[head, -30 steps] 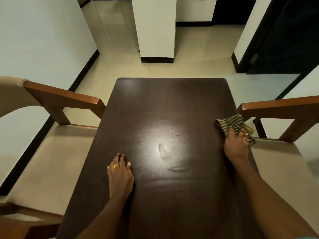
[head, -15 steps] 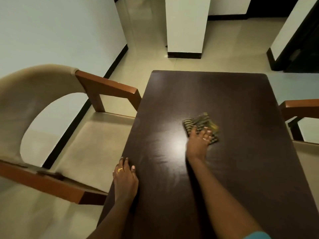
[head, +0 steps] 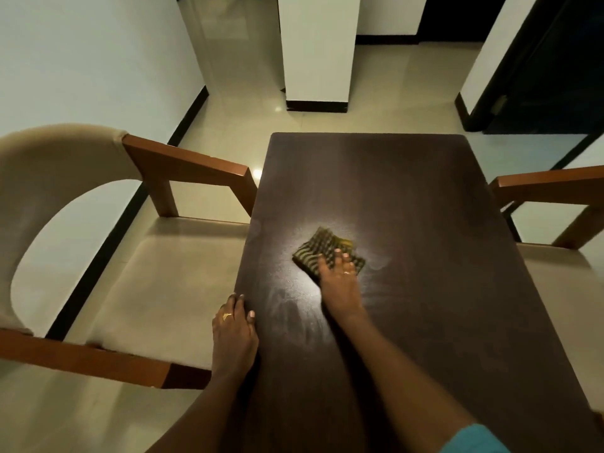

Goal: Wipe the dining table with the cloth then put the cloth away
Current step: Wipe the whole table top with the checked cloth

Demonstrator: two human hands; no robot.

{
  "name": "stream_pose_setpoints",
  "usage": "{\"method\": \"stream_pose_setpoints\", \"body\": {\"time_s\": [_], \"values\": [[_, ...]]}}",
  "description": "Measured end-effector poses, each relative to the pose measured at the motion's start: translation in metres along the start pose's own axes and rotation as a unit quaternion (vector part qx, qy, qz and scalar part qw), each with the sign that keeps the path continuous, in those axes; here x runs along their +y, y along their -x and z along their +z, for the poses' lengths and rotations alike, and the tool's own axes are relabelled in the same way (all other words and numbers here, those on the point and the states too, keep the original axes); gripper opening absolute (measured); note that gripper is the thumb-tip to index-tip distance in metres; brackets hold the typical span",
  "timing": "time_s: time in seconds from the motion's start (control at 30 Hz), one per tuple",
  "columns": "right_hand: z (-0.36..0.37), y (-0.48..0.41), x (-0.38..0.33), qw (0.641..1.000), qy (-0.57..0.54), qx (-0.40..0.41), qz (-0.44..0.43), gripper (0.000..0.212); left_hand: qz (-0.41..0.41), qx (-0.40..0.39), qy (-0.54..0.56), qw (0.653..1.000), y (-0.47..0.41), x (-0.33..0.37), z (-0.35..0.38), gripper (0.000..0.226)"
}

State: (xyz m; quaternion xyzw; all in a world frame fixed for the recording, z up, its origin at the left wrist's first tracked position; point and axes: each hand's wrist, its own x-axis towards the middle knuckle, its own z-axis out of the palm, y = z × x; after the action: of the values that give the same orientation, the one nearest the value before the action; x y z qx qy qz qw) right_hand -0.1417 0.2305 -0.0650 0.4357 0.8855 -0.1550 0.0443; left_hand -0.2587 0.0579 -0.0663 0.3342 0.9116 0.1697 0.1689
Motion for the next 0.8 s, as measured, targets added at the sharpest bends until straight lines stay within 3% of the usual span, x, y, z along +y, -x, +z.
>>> {"method": "stream_pose_setpoints", "body": {"time_s": [0.23,0.43,0.63,0.73,0.8], "values": [[-0.031,0.051,0.155,0.961,0.006,0.067,0.266,0.050,0.051,-0.021,0.015,0.998,0.012,0.006,0.004,0.046],[-0.017,0.082,0.141,0.927,-0.044,0.075,0.366,0.049,0.035,-0.021,0.020,0.999,0.034,-0.016,-0.001,0.045],[0.005,0.083,0.013,0.969,-0.047,0.074,0.230,0.053,-0.002,-0.008,0.031,0.999,0.057,-0.036,-0.004,0.043],[0.020,0.103,-0.060,0.990,-0.063,-0.017,0.127,0.053,-0.013,0.004,0.050,0.999,0.067,-0.043,-0.007,0.042],[0.032,0.126,-0.095,0.997,-0.067,-0.024,0.031,0.054,-0.024,0.008,0.069,0.997,0.075,-0.044,-0.008,0.042]]}}
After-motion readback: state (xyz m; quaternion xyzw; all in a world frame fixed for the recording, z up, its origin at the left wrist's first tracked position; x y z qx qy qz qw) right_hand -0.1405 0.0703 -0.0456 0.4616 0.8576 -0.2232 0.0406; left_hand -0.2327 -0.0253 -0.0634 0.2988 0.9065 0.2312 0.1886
